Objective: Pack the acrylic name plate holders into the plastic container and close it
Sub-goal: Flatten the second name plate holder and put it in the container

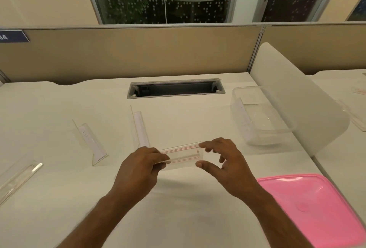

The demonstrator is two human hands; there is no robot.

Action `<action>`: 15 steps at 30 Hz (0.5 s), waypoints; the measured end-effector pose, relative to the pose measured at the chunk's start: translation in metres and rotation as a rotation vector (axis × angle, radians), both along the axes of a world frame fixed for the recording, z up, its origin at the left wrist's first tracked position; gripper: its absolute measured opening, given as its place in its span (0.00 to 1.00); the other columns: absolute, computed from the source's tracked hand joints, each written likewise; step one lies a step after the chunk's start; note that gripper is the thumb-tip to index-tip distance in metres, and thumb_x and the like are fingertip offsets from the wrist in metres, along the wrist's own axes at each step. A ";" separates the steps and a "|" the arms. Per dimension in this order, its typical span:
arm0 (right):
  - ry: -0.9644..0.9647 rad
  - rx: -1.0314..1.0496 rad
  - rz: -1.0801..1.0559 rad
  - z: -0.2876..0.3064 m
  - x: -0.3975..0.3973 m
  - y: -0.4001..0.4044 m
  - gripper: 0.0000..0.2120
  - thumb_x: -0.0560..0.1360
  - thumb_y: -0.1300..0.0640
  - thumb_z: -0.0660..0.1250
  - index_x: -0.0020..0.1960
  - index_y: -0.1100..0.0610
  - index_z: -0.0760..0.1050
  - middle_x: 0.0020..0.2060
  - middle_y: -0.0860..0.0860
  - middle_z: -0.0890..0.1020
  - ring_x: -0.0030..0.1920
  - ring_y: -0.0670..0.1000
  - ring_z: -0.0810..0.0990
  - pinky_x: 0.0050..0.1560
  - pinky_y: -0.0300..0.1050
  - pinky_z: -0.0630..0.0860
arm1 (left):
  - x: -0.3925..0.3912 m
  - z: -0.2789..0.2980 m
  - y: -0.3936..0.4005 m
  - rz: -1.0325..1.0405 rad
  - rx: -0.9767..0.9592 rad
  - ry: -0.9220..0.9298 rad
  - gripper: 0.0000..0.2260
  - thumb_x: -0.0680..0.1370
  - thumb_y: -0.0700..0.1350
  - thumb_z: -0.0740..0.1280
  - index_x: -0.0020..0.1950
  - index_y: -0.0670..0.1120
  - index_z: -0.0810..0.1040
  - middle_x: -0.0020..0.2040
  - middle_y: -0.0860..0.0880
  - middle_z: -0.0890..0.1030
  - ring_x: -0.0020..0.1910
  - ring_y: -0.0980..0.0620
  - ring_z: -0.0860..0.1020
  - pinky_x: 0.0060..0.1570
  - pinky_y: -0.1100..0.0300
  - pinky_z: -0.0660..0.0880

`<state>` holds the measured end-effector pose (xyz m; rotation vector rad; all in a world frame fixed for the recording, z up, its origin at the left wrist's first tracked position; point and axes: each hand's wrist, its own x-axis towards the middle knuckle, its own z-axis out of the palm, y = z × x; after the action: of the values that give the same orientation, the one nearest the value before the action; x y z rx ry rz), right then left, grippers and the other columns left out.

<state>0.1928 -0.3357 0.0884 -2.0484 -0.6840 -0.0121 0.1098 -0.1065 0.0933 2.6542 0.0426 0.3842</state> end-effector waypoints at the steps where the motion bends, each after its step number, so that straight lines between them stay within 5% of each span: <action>1: -0.005 0.042 -0.026 0.001 0.000 -0.001 0.19 0.69 0.46 0.76 0.58 0.43 0.77 0.47 0.40 0.78 0.53 0.46 0.73 0.43 0.29 0.67 | 0.000 0.001 0.002 0.015 -0.042 -0.009 0.08 0.73 0.40 0.74 0.48 0.52 0.86 0.42 0.59 0.84 0.45 0.54 0.81 0.43 0.59 0.77; 5: 0.066 0.155 -0.081 0.001 0.000 -0.003 0.24 0.68 0.45 0.76 0.62 0.41 0.74 0.51 0.39 0.78 0.57 0.47 0.75 0.45 0.35 0.73 | -0.002 0.003 0.008 0.128 -0.306 -0.017 0.11 0.72 0.39 0.75 0.44 0.57 0.84 0.40 0.63 0.83 0.42 0.61 0.80 0.37 0.74 0.70; 9: 0.161 0.109 -0.019 -0.009 -0.002 0.003 0.26 0.67 0.47 0.77 0.62 0.40 0.73 0.54 0.36 0.77 0.60 0.43 0.74 0.49 0.34 0.73 | -0.005 0.006 0.008 0.096 -0.413 0.008 0.14 0.71 0.36 0.76 0.40 0.56 0.81 0.41 0.63 0.83 0.40 0.59 0.81 0.37 0.73 0.72; 15: 0.279 0.047 0.123 -0.022 -0.004 0.017 0.32 0.65 0.45 0.78 0.66 0.39 0.71 0.61 0.35 0.76 0.64 0.41 0.73 0.57 0.42 0.75 | -0.009 0.006 0.005 0.021 -0.726 0.045 0.10 0.71 0.29 0.74 0.40 0.45 0.83 0.42 0.50 0.86 0.42 0.52 0.85 0.45 0.63 0.80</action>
<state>0.1893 -0.3189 0.0664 -1.9118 -0.6259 0.3204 0.1007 -0.1020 0.0994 1.9441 0.1863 0.2506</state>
